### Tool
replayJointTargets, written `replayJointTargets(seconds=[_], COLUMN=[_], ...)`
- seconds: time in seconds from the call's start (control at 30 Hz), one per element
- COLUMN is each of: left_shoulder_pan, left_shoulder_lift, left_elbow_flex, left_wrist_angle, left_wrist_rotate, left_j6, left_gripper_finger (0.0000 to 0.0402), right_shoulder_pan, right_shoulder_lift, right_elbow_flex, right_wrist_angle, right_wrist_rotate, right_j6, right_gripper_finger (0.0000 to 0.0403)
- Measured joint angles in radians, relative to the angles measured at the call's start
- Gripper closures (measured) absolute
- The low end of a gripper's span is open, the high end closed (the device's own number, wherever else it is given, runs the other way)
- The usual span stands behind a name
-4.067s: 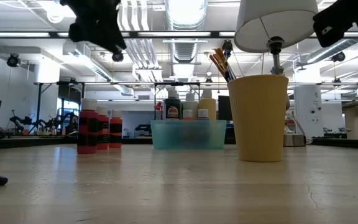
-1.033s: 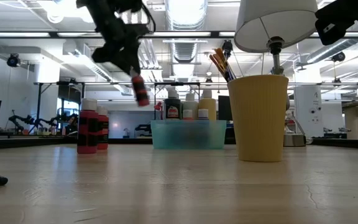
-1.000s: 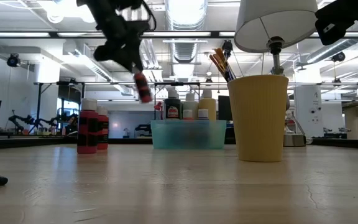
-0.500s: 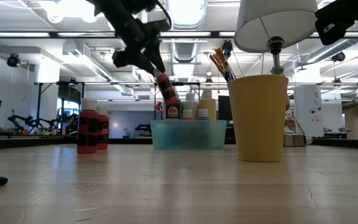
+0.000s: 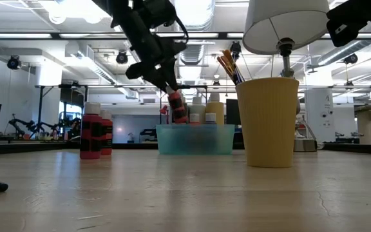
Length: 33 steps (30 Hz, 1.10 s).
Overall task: Pick & Place Paint Supplies
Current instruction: Put the red paint bottle into the green bin
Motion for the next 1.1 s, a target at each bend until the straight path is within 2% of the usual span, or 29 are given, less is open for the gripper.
replayJointTargets(seconds=[0.33,0.63,1.1], left_shoulder_pan=[0.0,0.0,-0.001], left_shoulder_lift=[0.116,0.212,0.219], left_elbow_flex=[0.039,0.088,0.084], left_wrist_angle=[0.0,-0.015,-0.011], left_wrist_rotate=[-0.048,-0.051,-0.07], left_j6=[-0.008,-0.003,-0.023], left_gripper_finger=[0.0276,0.0276,0.0276], right_shoulder_pan=[0.0,0.0,0.0], right_shoulder_lift=[0.0,0.0,0.0], right_elbow_flex=[0.0,0.0,0.0], right_wrist_angle=[0.0,0.0,-0.001], right_wrist_rotate=[0.0,0.0,0.0], right_j6=[0.0,0.0,0.0], right_gripper_finger=[0.0394,0.0394,0.0394])
